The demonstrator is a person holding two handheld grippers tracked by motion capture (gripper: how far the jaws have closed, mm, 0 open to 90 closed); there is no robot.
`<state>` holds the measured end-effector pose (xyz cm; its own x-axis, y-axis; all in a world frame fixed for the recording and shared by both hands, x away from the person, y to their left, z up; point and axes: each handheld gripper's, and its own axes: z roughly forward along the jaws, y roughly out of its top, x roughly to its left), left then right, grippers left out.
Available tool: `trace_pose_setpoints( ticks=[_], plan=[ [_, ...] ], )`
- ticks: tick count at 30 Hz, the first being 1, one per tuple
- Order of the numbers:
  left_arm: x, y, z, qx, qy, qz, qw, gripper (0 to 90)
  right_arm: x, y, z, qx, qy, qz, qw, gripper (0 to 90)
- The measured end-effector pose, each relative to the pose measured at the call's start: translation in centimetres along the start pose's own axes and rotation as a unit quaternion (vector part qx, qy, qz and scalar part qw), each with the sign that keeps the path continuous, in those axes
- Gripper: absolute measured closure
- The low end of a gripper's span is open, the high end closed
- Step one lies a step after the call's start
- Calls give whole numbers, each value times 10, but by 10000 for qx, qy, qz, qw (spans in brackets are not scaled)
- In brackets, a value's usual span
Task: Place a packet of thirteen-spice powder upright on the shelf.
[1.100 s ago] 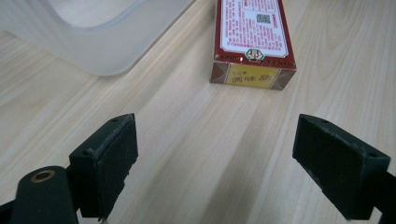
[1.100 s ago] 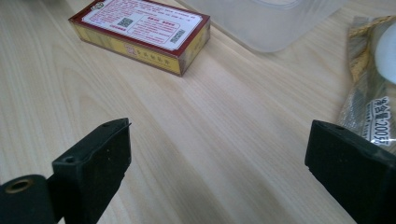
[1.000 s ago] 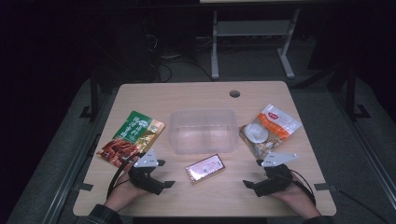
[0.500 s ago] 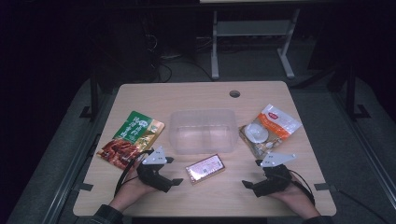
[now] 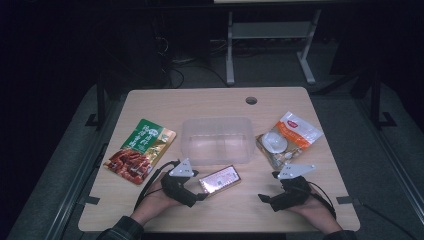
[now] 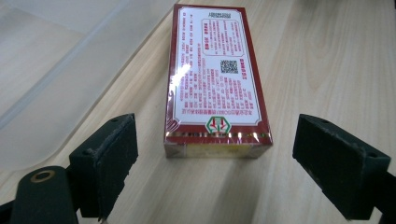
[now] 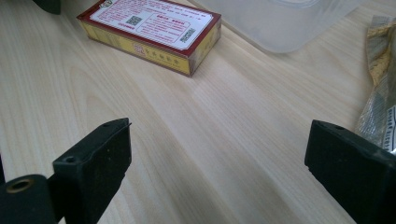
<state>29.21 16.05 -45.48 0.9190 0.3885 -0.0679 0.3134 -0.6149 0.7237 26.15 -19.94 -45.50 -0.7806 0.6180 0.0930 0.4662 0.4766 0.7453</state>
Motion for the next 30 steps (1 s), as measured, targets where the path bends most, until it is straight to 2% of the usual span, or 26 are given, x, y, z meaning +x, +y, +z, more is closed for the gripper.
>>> trace_pose_setpoints(
  ticks=[4,8,11,23,26,30],
  plan=[
    [0,3,11,104,25,18,9999,135,0,0,1,17,15,-40,10000,66],
    [-2,4,20,265,73,126,9995,146,0,0,1,11,24,-55,10000,70],
    [-3,5,26,328,103,163,9993,171,-1,0,0,-7,6,-63,10000,102],
    [-6,8,32,287,167,235,9992,243,-1,0,0,-15,-5,-103,9999,116],
    [-6,8,31,282,160,263,9991,302,-1,0,0,-10,-13,-97,10000,119],
    [-6,7,30,230,165,240,9993,307,-1,-1,0,-1,-20,-104,9999,122]
  ],
)
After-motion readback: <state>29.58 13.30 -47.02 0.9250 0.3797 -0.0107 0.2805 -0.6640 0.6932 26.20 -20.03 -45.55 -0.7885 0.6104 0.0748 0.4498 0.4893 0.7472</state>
